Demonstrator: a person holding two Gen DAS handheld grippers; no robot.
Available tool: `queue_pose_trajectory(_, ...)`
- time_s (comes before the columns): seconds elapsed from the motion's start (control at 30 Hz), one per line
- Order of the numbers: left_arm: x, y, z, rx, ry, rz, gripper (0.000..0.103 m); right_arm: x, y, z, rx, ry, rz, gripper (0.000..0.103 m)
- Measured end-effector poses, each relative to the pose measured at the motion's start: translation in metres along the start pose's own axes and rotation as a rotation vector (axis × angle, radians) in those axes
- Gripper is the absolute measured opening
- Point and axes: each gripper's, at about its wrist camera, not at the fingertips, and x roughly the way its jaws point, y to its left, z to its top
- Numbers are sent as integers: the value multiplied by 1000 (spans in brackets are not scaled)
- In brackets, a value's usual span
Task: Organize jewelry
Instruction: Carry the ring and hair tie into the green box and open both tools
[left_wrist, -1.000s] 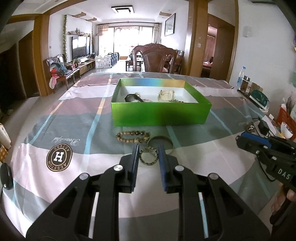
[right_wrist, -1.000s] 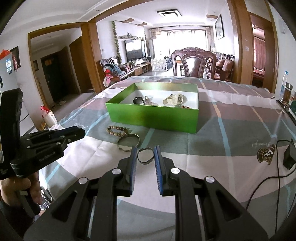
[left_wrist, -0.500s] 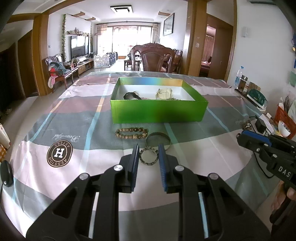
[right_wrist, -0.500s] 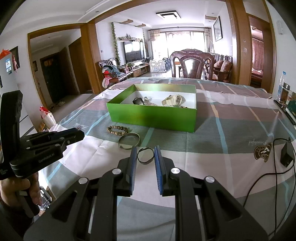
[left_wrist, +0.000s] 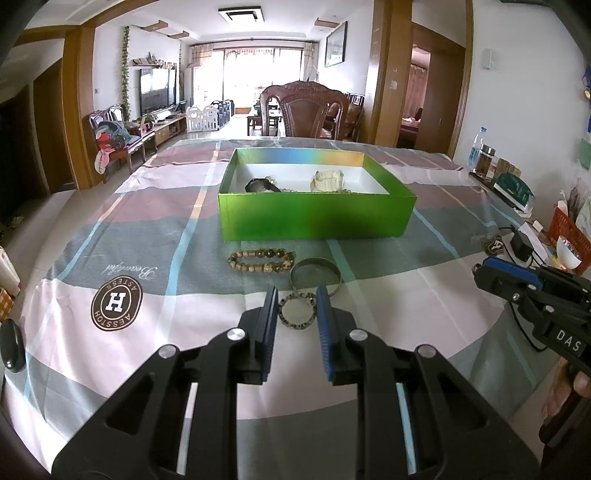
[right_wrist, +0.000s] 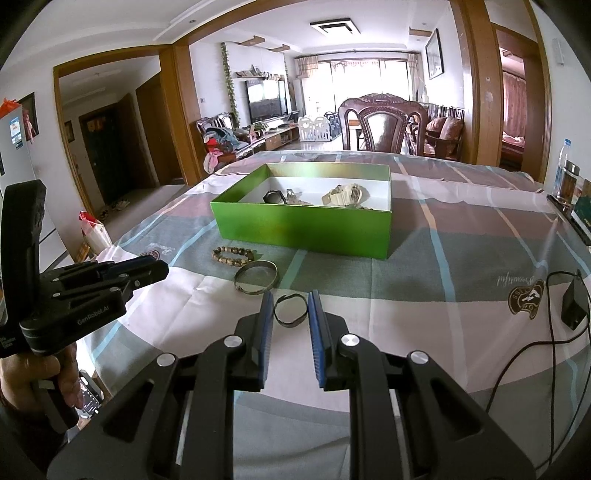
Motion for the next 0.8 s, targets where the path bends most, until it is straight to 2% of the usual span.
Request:
queue_pose_trajectory(0.57, 11, 5, 2, -5, 17, -22, 21, 15, -6, 5, -1, 17, 3, 19)
queue_pose_trajectory(0.7, 14, 6, 19, 5, 7, -36, 21, 15, -7, 21, -17, -6, 2, 19)
queue_pose_trajectory(0.8, 14, 9, 47, 13, -22, -51, 21, 17, -10, 45, -43, -42, -4, 19)
